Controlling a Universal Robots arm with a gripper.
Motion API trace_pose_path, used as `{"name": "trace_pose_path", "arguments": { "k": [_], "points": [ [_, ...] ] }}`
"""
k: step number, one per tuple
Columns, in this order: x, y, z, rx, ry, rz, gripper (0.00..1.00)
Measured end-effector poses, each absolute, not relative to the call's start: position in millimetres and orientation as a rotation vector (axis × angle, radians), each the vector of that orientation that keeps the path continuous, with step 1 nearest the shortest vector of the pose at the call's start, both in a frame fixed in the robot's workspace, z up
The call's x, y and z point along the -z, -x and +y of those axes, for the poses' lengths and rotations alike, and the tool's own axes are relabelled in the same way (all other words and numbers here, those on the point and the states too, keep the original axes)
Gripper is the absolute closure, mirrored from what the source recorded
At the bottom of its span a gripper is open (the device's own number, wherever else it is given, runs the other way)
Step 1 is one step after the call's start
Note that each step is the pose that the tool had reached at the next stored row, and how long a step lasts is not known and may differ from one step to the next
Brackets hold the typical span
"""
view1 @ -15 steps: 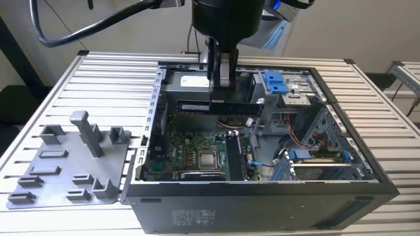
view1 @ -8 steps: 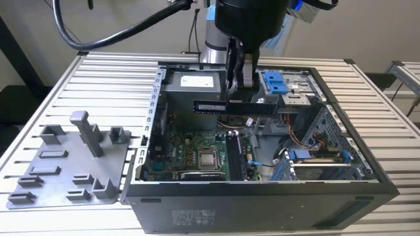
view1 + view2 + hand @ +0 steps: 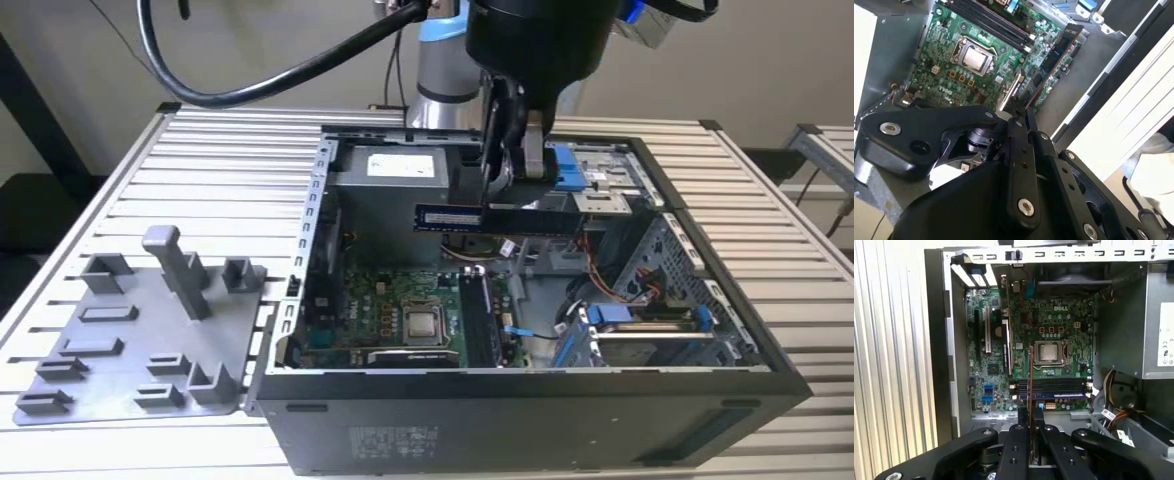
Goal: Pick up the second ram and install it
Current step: 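Pick up the second ram and move it above second insertion slot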
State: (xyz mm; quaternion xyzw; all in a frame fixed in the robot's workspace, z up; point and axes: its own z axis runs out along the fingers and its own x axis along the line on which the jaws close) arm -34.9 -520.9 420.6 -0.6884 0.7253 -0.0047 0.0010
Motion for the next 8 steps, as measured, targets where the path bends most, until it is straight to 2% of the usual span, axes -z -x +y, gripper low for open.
{"name": "trace_pose_path", "arguments": {
  "k": [8],
  "points": [
    [-420.6,27.3,-520.8,0.015,2.161,2.277,0.86]
  ]
}}
